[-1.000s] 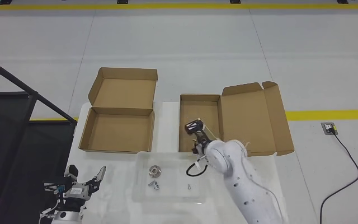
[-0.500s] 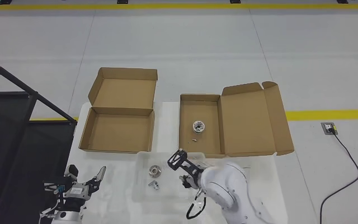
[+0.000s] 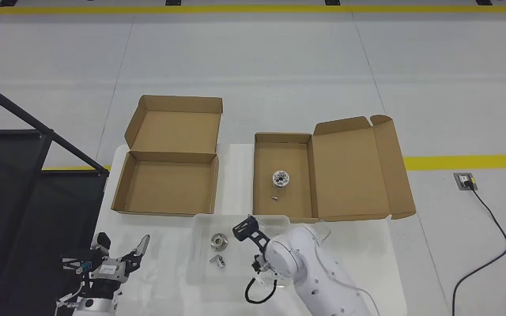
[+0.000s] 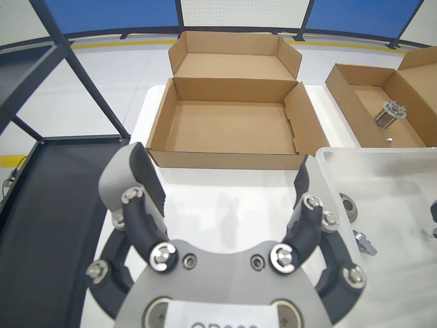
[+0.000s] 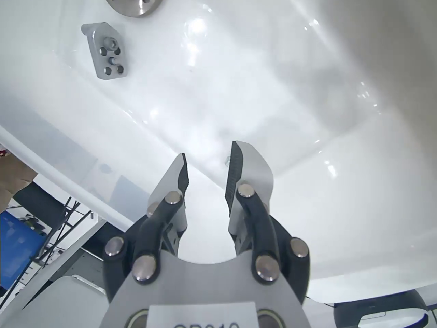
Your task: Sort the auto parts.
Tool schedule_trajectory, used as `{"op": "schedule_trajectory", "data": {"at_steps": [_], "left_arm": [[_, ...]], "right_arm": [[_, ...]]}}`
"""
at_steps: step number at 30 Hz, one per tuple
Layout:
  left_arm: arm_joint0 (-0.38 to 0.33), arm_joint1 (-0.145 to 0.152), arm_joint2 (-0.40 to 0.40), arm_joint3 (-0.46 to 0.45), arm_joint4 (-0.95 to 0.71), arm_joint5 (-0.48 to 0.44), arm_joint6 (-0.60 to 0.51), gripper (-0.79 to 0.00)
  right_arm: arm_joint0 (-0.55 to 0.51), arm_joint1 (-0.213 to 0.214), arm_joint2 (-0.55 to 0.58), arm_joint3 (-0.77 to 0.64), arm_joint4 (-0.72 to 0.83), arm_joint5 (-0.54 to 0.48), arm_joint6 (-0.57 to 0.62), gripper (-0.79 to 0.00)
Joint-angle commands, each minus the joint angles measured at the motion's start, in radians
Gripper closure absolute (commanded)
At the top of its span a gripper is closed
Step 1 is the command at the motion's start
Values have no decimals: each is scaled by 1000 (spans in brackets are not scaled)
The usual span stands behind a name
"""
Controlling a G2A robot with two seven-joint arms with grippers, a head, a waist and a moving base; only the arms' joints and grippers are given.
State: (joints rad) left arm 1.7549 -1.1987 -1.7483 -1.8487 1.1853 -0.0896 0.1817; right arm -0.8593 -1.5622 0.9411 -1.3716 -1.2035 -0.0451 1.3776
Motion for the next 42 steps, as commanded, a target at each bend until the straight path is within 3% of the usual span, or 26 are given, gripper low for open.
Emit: {"op": "schedule_trajectory", "data": {"at_steps": [1,22,35,40,42], "left_arm": [[0,0,0,0,0,0,0,-785],[0,0,0,0,0,0,0,-785],[0,0,0,0,0,0,0,-785],[0,0,0,0,0,0,0,-785],[0,0,0,0,0,0,0,-785]], "right_arm": [[7,-2,-5,22,4,8,2,-289],[33,-12,-21,130,-14,105,-19,-286],[56,-18,-23,192,4,110,-24,-228],[64,-20,-24,210,11,108,-25,-163],[67,-20,-24,213,12,111,-29,-37]]}}
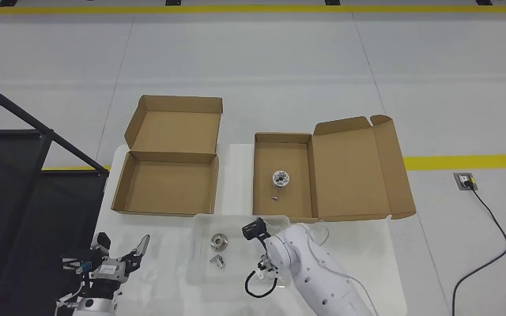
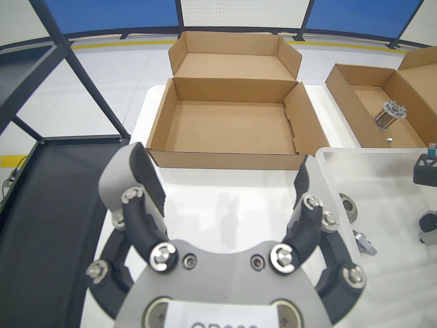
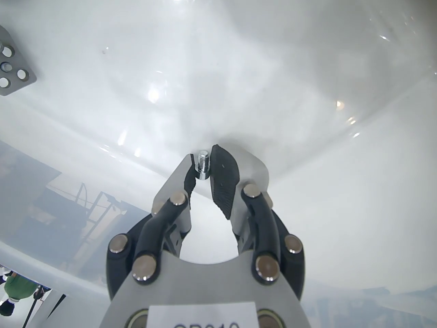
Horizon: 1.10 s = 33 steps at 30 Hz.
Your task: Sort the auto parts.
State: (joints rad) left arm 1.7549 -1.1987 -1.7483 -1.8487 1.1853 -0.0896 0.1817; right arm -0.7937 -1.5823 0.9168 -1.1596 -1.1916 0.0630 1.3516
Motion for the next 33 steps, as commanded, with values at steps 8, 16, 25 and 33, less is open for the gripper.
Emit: {"op": "schedule_trajectory", "data": {"at_steps": [8,16,25,33], "left_arm": [[0,0,0,0,0,0,0,-785],[0,0,0,0,0,0,0,-785],[0,0,0,0,0,0,0,-785],[0,0,0,0,0,0,0,-785]], "right_arm": [[-33,16,42,-132,-30,-8,-29,0],[-160,60,156,-490,-92,-109,-53,0],[-147,77,190,-562,-232,-172,-196,0],[15,61,205,-306,-224,-67,-281,0]]}}
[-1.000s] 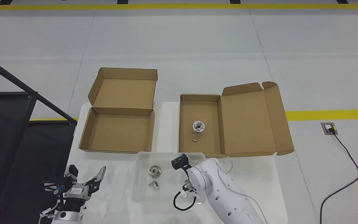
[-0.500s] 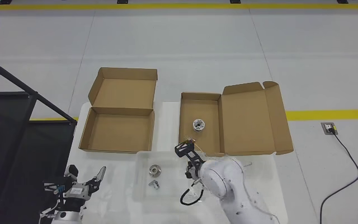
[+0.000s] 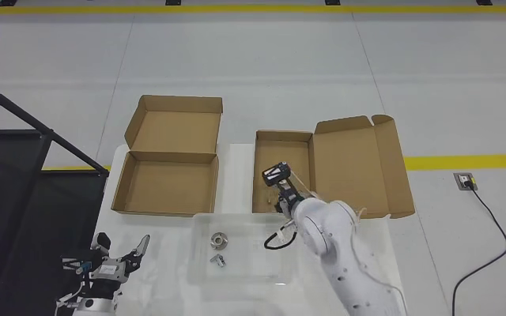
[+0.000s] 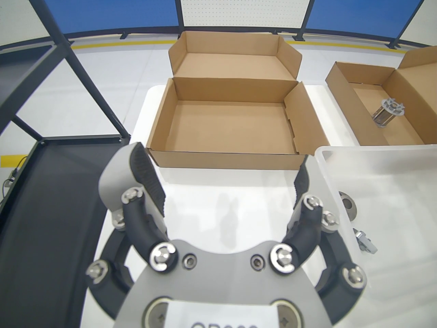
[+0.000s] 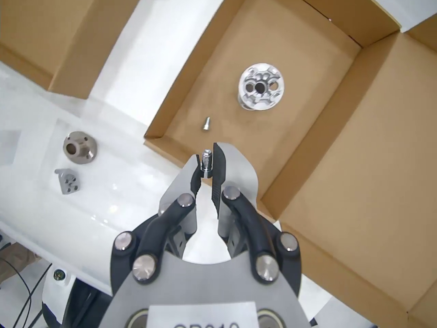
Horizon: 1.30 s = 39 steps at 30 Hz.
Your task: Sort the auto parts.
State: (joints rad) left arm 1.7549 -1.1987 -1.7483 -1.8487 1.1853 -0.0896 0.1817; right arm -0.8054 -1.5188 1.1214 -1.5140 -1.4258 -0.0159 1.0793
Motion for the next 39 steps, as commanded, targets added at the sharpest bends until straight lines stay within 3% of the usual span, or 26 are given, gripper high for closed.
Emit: {"op": "schedule_trajectory", "data": {"at_steps": [1,9,17,28,29,30,39], "left_arm": [[0,0,0,0,0,0,0,-785],[0,0,0,0,0,0,0,-785],[0,0,0,0,0,0,0,-785],[0,0,0,0,0,0,0,-785],[0,0,0,0,0,0,0,-785],[0,0,0,0,0,0,0,-785],[0,0,0,0,0,0,0,-785]], "right_arm": [[52,-6,1,91,15,26,-13,0],[251,-36,-18,461,99,72,-37,0],[361,-62,-43,723,172,54,-102,0],[433,-84,-58,907,219,34,-189,0],[438,-85,-58,918,223,32,-195,-129],[442,-86,-59,928,225,28,-200,-160],[468,-95,-66,980,244,18,-228,-166]]}}
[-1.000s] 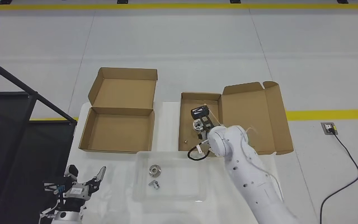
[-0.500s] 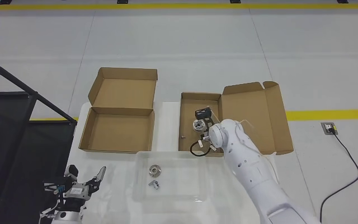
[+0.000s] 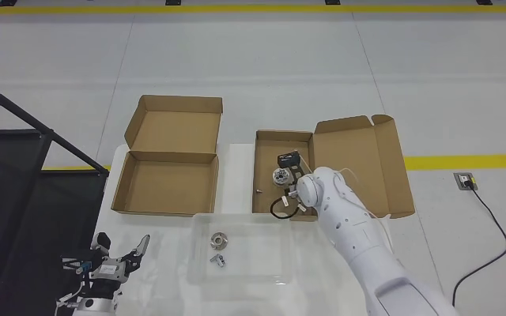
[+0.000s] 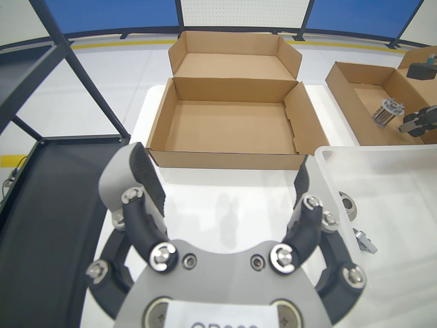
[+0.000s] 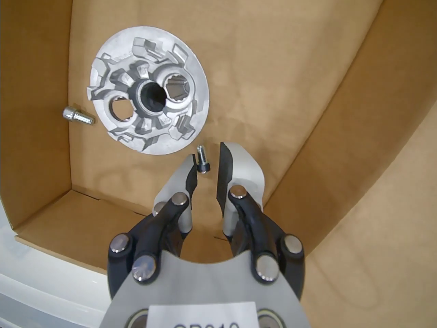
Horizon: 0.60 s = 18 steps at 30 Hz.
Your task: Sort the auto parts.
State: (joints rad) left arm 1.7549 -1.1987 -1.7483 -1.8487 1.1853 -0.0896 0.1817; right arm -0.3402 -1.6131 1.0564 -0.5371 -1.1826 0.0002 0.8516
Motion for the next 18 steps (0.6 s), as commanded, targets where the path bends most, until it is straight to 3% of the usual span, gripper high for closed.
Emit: {"op": "schedule_trajectory", "data": {"at_steps": [1,10,18], "left_arm": [[0,0,0,0,0,0,0,-785],[0,0,0,0,0,0,0,-785],[0,0,0,0,0,0,0,-785]], "right_arm": [[4,-2,-2,5,2,2,-1,-166],[-7,4,9,-24,6,1,-15,-157],[-77,33,44,-150,-17,-7,8,-151]]}}
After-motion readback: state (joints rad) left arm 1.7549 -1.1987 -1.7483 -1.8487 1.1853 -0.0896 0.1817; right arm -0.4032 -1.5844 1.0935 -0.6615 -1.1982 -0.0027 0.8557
